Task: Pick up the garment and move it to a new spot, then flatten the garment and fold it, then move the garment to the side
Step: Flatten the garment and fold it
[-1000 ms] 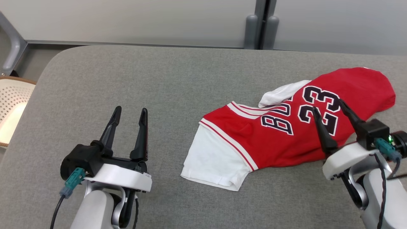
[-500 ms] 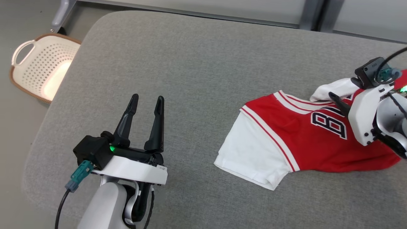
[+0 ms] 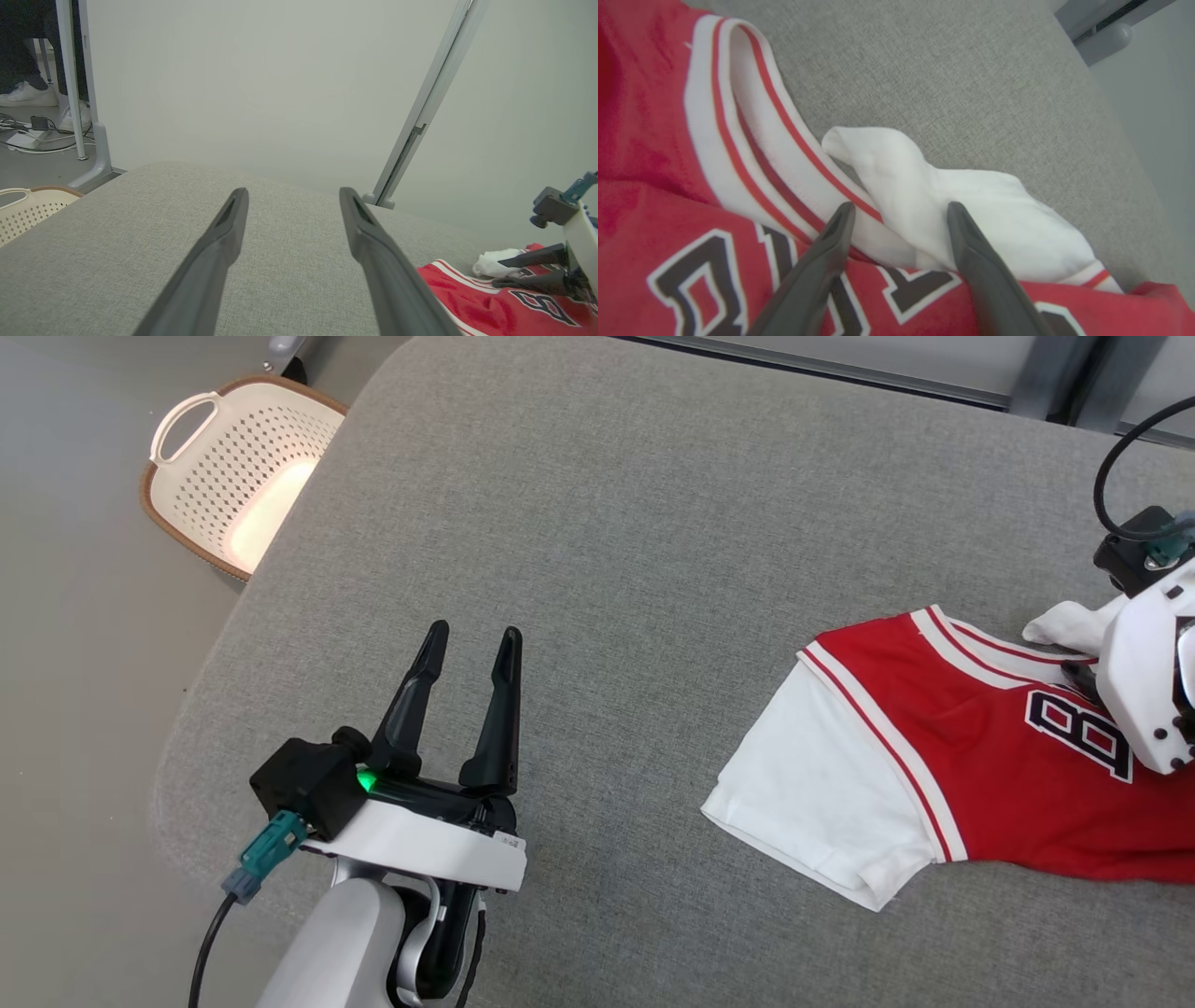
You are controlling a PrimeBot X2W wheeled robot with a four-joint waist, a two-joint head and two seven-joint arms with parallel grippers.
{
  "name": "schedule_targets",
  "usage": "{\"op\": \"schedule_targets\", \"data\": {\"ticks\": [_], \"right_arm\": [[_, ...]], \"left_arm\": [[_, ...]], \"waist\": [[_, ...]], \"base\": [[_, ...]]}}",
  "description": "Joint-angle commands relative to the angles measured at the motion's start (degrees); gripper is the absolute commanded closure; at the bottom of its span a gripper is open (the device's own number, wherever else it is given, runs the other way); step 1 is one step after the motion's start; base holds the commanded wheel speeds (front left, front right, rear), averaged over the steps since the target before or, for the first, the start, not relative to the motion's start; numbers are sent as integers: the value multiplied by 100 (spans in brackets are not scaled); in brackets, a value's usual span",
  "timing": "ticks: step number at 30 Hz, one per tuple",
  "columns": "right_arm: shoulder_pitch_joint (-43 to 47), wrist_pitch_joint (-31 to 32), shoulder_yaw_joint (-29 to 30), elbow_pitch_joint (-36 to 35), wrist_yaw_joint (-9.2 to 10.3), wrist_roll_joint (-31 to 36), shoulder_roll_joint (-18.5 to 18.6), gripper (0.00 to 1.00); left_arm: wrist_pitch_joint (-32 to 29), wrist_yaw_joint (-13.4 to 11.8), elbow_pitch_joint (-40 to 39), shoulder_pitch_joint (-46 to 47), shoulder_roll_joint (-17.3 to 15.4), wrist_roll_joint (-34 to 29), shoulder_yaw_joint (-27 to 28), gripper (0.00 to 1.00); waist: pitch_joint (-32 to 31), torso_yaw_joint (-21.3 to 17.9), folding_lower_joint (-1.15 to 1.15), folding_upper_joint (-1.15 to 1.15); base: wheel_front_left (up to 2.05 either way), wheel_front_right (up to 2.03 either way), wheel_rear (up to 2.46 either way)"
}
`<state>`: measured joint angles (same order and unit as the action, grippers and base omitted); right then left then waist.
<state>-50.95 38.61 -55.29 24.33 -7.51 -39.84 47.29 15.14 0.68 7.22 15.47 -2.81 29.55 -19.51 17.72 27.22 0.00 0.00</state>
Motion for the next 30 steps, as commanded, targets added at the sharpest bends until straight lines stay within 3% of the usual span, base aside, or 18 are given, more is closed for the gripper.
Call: {"op": "schedule_targets", "data": {"ticks": [1, 2, 3, 4, 5, 6, 18, 30], "right_arm": [[-76, 41, -113, 133, 4, -124, 75, 0], [-100, 38, -159, 187, 4, -154, 83, 0], [-119, 32, -178, 259, 4, -189, 92, 41], [-119, 32, -178, 259, 4, -189, 92, 41], [-158, -30, -189, 326, 4, -191, 97, 94], [-209, -108, -176, 400, 4, -173, 94, 100], [-880, -1206, 93, 971, 3, -144, -441, 100], [-2541, -2813, 517, 2005, 3, 1003, -1412, 100]], "left_arm": [[-3, -32, -4, 13, -21, 54, -50, 0], [-3, -44, -3, 13, -20, 53, -70, 0], [-3, -50, -6, 12, -20, 68, -87, 0], [-3, -50, -6, 12, -20, 68, -87, 0], [-3, -64, -12, 9, -19, 76, -103, 0], [-3, -78, -17, 7, -19, 80, -117, 0], [-3, -80, 36, -107, -19, 105, -143, 0], [-3, -128, -156, -39, -19, 245, -189, 0]], "waist": [[-10, 78, 0, 0], [-17, 99, 0, 0], [-24, 113, 0, 0], [-24, 113, 0, 0], [-29, 125, 0, 0], [-36, 135, 0, 0], [-223, 130, 0, 0], [92, 233, 0, 0]], "base": [[0, 0, 0], [0, 0, 0], [0, 0, 0], [0, 0, 0], [0, 0, 0], [0, 0, 0], [0, 0, 0], [0, 0, 0]]}}
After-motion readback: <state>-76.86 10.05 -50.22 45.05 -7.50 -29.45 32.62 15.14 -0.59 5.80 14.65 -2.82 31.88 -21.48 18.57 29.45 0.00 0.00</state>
